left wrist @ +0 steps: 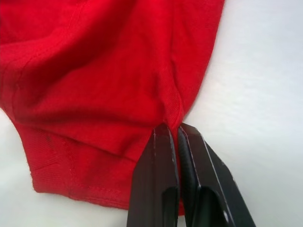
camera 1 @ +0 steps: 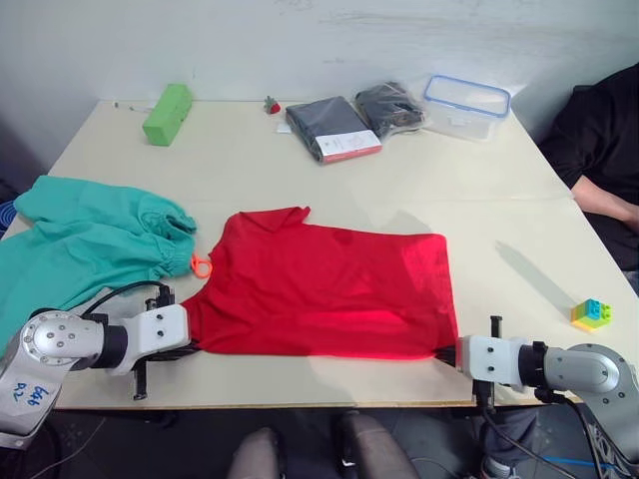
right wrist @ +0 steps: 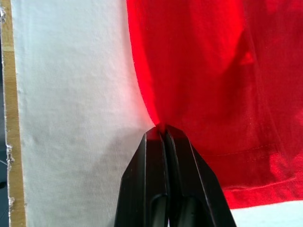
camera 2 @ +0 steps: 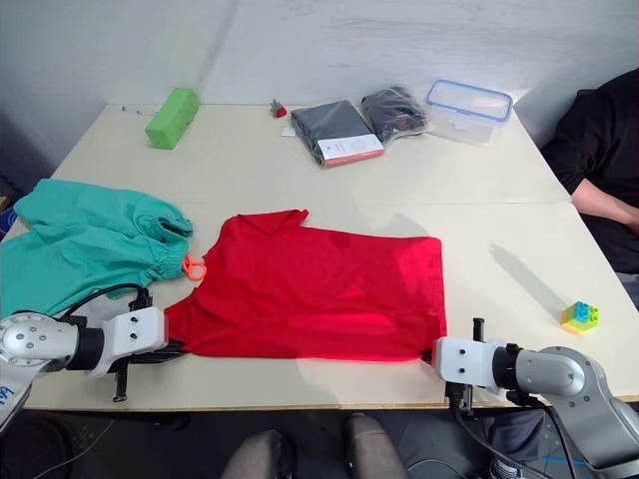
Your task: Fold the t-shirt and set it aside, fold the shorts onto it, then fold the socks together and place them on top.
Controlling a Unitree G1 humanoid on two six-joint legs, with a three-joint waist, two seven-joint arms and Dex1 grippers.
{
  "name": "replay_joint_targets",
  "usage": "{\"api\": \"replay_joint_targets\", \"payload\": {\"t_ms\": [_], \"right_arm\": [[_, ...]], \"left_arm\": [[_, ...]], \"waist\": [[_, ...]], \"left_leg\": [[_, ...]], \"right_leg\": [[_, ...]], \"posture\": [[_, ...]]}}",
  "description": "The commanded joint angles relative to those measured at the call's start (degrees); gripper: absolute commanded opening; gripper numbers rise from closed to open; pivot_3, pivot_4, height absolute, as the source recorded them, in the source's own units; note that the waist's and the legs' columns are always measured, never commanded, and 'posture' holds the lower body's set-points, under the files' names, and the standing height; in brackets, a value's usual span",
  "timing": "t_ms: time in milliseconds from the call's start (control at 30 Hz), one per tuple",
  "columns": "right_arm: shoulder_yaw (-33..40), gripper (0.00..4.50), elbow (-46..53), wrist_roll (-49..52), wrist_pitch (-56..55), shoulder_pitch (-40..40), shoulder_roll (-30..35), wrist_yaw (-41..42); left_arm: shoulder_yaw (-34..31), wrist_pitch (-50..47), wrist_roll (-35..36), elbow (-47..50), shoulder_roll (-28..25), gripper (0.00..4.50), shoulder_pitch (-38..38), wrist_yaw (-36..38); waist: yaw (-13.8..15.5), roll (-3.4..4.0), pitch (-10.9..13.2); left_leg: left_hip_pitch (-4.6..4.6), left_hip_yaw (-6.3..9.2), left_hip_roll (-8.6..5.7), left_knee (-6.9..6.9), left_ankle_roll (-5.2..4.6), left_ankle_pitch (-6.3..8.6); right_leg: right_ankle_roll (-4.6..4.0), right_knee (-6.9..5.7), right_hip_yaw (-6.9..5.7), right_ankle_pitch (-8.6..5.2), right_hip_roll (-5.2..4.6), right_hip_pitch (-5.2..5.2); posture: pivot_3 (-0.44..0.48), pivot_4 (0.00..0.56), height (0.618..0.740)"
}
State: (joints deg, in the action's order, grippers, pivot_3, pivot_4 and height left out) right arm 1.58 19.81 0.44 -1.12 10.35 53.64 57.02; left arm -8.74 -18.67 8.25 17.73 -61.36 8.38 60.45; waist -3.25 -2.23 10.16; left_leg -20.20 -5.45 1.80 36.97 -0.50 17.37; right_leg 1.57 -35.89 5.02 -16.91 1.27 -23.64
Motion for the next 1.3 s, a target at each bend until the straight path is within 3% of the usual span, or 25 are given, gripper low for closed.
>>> {"api": "replay_joint_targets", "payload": {"t_ms": [33,167,467,833,1100,1300], "right_arm": [[2.0,0.00,0.1,2.5,-3.4,0.9,2.2,3.0],[3.9,0.00,-1.7,5.2,-7.7,2.9,5.1,7.4],[5.6,0.00,-2.8,6.2,-10.4,7.5,7.1,9.7],[8.4,0.00,0.0,7.8,-9.4,12.1,7.9,11.0],[9.8,0.00,-2.3,7.5,-9.8,10.6,7.6,10.8],[8.7,0.00,-2.7,6.8,-10.6,10.1,6.8,10.1]], "left_arm": [[-2.9,-4.9,2.9,4.1,-2.0,0.03,5.0,3.4],[-4.1,-6.7,1.9,9.1,-3.9,0.03,11.5,4.4],[-3.9,-5.7,-0.3,10.9,-2.7,0.03,15.5,1.1],[-5.4,-3.9,2.2,10.6,-1.6,0.03,21.8,3.4],[-9.0,-7.7,7.8,11.7,0.1,0.03,20.9,4.0],[-8.9,-5.8,4.4,11.7,-1.7,0.03,24.1,5.1]], "waist": [[-0.3,0.00,0.0],[-0.3,0.06,0.0],[0.2,0.42,-0.2],[-0.4,0.79,-0.5],[0.0,0.70,-0.4],[-0.1,0.57,-0.4]], "left_leg": [[-0.02,-0.04,0.02,-0.01,0.06,0.04],[0.03,-0.03,0.06,-0.05,0.27,0.38],[0.12,0.06,0.03,0.09,0.28,1.14],[0.29,-0.05,-0.02,0.09,0.25,1.20],[0.74,-0.06,-0.04,0.09,0.28,1.21],[0.74,-0.06,-0.03,0.06,0.32,1.26]], "right_leg": [[-0.02,-0.08,-0.01,-0.06,0.00,-0.06],[0.57,-0.26,-0.13,-0.15,0.00,-0.09],[0.98,-0.82,-0.21,-0.80,-0.05,-0.11],[0.98,-0.96,-0.14,-0.96,-0.10,0.18],[0.88,-1.07,-0.12,-1.14,-0.10,0.27],[0.84,-1.07,-0.12,-1.20,-0.10,0.26]], "posture": [[0.000,0.150,0.740],[0.000,0.150,0.740],[0.000,0.150,0.740],[0.000,0.150,0.740],[0.000,0.150,0.740],[0.000,0.150,0.740]]}}
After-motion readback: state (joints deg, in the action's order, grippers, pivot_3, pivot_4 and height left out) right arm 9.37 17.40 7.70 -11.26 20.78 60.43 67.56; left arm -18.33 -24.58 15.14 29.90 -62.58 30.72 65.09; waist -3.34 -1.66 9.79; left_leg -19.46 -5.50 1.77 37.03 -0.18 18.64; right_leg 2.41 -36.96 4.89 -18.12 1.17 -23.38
